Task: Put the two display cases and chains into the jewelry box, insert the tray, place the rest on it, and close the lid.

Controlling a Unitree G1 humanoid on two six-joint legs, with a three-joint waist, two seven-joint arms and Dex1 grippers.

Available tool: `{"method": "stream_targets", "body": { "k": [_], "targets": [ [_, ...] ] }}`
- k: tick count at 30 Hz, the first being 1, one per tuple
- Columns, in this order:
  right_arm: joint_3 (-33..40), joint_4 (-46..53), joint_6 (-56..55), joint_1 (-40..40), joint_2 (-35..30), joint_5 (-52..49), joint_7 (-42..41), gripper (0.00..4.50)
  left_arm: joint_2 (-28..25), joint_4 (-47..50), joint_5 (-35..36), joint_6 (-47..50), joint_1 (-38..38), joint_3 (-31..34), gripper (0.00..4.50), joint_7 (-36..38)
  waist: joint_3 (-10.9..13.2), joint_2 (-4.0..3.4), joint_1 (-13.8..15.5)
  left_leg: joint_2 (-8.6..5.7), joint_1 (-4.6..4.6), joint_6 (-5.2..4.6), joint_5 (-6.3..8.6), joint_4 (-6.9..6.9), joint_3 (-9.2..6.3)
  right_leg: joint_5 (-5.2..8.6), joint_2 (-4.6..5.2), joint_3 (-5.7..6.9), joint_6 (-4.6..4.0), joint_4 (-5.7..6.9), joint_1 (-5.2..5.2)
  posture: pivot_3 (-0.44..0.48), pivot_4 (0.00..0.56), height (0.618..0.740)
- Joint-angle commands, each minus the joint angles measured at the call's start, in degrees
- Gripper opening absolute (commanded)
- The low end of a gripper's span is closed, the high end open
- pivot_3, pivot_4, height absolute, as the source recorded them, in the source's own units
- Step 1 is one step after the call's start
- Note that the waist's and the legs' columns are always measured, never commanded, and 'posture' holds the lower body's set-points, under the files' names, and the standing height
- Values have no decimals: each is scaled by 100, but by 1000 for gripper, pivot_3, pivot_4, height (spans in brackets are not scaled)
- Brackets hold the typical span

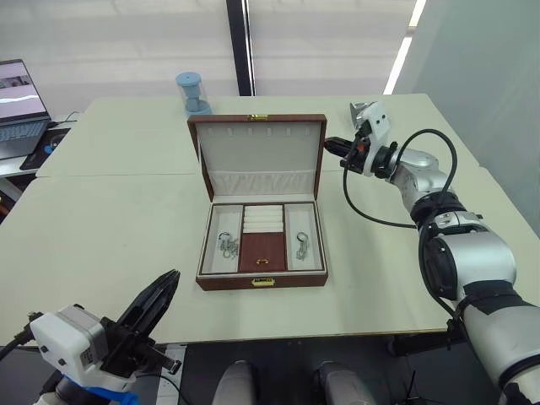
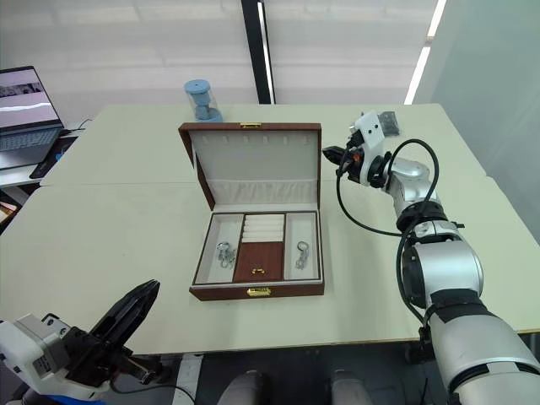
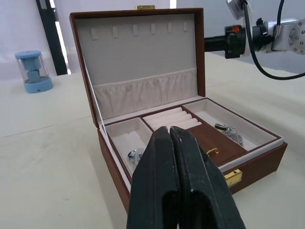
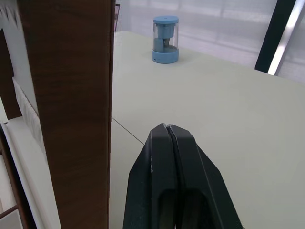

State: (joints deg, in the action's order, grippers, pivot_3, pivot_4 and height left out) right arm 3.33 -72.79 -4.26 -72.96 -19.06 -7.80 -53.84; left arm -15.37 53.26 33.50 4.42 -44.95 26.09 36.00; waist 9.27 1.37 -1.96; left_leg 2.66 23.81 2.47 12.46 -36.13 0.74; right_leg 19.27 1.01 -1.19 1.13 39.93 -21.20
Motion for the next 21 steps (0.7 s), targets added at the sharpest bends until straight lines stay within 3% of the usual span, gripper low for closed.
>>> {"method": "stream_targets", "body": {
  "k": [1, 14, 17, 21],
  "targets": [
    [138, -14, -145, -276, 46, 48, 77, 0, 42, 282, -13, -177, -112, -75, 8, -118, 0, -1, 0, 0, 0, 0, 0, 0, 0, 0, 0, 0, 0, 0, 0, 0, 150, 740],
    [226, -54, -100, -343, 177, 82, -282, 0, 163, 83, -240, -641, -290, -306, 8, -116, 2, -4, 2, 0, 0, 0, 0, 0, 2, 0, -1, -1, -1, 0, -1, 0, 150, 740],
    [355, 12, 276, -302, 170, -111, -1149, 0, 162, -55, -238, -774, -375, -288, 8, -24, 2, -4, 2, 0, 0, 0, 0, 0, 3, 1, 0, -2, -1, 0, -2, 0, 150, 740],
    [281, 329, 1048, -152, 72, -316, -2963, 0, 137, -175, -190, -891, -444, -267, 8, 48, 3, -5, -55, 4, -1, -1, 1, 2, 5, 1, -2, -4, -3, -1, -2, 0, 150, 740]
  ]
}}
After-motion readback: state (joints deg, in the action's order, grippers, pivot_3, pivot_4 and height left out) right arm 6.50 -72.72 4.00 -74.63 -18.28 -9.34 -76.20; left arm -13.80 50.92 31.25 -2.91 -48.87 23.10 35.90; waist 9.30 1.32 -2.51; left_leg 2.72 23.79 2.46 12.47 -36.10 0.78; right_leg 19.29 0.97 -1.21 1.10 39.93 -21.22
